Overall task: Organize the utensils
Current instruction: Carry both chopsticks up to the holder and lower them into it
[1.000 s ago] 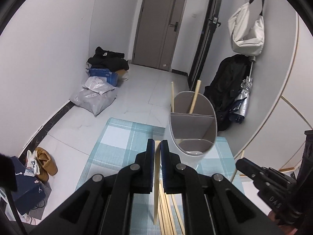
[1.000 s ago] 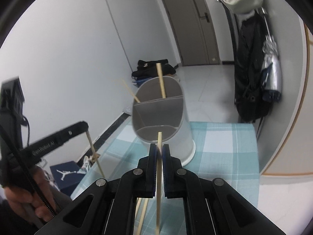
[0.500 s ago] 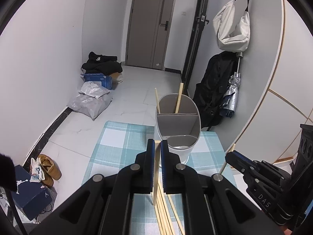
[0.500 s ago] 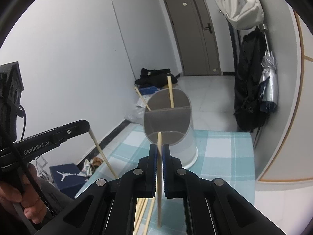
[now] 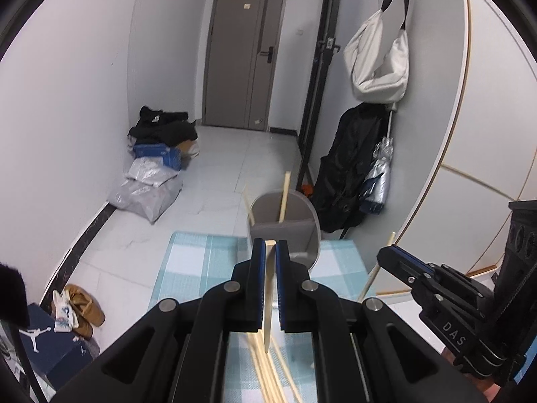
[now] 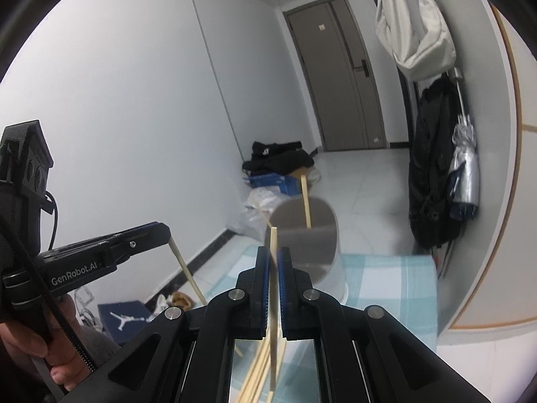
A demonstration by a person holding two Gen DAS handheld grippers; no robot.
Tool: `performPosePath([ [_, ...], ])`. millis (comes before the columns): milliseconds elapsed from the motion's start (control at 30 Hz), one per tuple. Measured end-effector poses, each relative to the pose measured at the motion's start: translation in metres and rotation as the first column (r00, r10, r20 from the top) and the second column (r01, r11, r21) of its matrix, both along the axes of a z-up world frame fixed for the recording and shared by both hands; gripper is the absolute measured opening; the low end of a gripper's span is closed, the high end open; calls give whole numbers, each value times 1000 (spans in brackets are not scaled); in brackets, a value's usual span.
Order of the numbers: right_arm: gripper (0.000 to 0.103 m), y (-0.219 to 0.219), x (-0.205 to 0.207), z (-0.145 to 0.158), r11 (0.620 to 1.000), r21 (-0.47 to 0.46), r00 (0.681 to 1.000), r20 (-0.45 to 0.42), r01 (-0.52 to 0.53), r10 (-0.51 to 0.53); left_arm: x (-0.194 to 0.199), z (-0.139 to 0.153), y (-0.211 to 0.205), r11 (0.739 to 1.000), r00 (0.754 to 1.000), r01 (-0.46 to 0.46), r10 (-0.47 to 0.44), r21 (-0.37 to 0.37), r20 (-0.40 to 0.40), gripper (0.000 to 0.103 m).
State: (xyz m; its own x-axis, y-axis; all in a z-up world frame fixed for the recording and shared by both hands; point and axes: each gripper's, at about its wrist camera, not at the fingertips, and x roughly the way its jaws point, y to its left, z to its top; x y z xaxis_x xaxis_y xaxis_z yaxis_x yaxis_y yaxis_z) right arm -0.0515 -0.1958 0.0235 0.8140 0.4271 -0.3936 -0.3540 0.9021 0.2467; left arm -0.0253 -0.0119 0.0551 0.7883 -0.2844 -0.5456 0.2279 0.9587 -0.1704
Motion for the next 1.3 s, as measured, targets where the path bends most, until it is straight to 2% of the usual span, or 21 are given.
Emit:
performPosePath([
  [200,4,-4,12,32,1000,13,999,42,3,-3,16,33,-6,999,999,22,-21,-24,50,3],
  [433,4,-1,35,76,999,-40,992,123,-2,7,46,67,-11,996,995,51,-44,-77,86,3],
  [733,4,1,87,109,999,-47,981,195,-11,19,88,86,-6,993,993,59,-48,-100,109,3],
  [967,4,5,125,113,997,-75,972,232,-9,26,117,82,-3,996,995,32,-24,-88,99,3],
  [1133,4,8,147,102,995,-103,972,233,-8,32,139,64,-3,996,998,32,-28,-84,55,3],
  [1300,4,9,167,80,992,-122,979,196,-27,50,151,45,-7,996,999,50,-50,-76,2,3],
])
